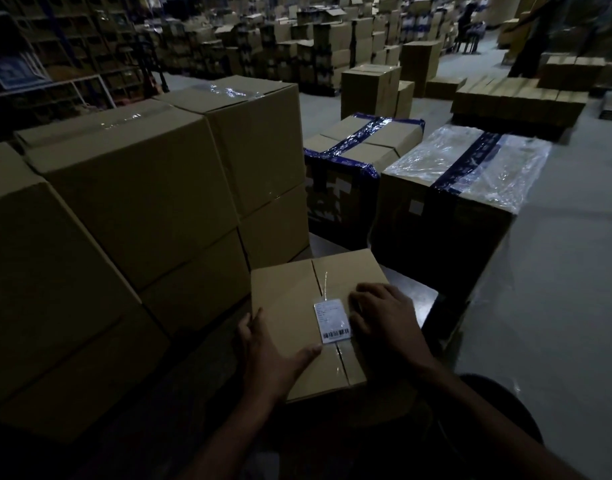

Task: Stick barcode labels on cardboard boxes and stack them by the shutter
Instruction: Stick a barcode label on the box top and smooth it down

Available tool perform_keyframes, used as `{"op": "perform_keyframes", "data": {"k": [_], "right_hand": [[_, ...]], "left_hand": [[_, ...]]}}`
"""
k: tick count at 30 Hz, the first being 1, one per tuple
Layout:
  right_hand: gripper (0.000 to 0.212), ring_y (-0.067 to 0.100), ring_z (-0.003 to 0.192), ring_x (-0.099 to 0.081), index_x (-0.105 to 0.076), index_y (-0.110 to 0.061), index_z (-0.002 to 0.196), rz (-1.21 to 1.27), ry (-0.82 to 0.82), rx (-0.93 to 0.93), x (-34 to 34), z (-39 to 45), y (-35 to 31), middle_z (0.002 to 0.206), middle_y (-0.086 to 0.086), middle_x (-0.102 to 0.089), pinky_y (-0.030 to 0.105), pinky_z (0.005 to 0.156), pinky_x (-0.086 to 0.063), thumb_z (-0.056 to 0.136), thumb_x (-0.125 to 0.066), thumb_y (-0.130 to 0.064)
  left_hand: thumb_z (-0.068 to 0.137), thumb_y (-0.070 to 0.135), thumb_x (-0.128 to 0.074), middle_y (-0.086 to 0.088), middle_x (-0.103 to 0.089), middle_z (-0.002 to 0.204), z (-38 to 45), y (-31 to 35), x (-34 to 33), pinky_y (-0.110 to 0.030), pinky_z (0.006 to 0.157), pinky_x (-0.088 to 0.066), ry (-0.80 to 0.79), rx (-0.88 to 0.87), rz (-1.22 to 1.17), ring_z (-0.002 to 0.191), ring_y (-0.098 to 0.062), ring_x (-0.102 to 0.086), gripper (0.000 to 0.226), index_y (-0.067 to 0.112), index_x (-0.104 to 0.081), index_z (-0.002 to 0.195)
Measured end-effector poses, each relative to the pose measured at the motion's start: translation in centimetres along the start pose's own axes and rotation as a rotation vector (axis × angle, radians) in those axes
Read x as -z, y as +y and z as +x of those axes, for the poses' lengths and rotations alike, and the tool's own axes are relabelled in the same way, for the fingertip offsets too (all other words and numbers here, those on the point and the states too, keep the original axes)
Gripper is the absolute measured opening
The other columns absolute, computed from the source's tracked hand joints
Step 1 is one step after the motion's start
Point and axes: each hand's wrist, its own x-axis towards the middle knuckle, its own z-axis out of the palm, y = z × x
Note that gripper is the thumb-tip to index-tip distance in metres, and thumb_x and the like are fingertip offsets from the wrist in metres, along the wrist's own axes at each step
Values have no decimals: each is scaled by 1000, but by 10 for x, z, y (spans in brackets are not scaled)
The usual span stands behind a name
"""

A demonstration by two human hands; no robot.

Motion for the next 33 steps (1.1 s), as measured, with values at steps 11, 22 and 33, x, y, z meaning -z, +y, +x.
{"op": "perform_keyframes", "data": {"k": [11,22,33], "right_hand": [[31,19,121,-47,-64,-36,119,-20,72,-13,6,-3,4,130,-1,-55,34,85,-42,90,-56,-44],[20,19,105,-54,-72,-35,97,-7,47,77,1,30,0,109,-7,-63,31,80,-28,86,-56,-41],[23,14,97,-45,-68,-38,104,89,-10,2,-12,34,-29,92,-13,-44,30,75,-22,84,-58,-44]], "left_hand": [[85,22,-77,-9,-23,156,-26,13,-14,-47,107,-42,74,190,-251,135,-30,-39,94,27,-18,157],[68,48,-85,-13,-28,154,23,8,4,-62,111,-30,317,-139,42,146,-33,-18,94,20,-38,144],[44,107,-3,2,-16,165,67,10,-5,-55,119,13,56,-232,465,153,-15,1,136,28,-28,153]]}}
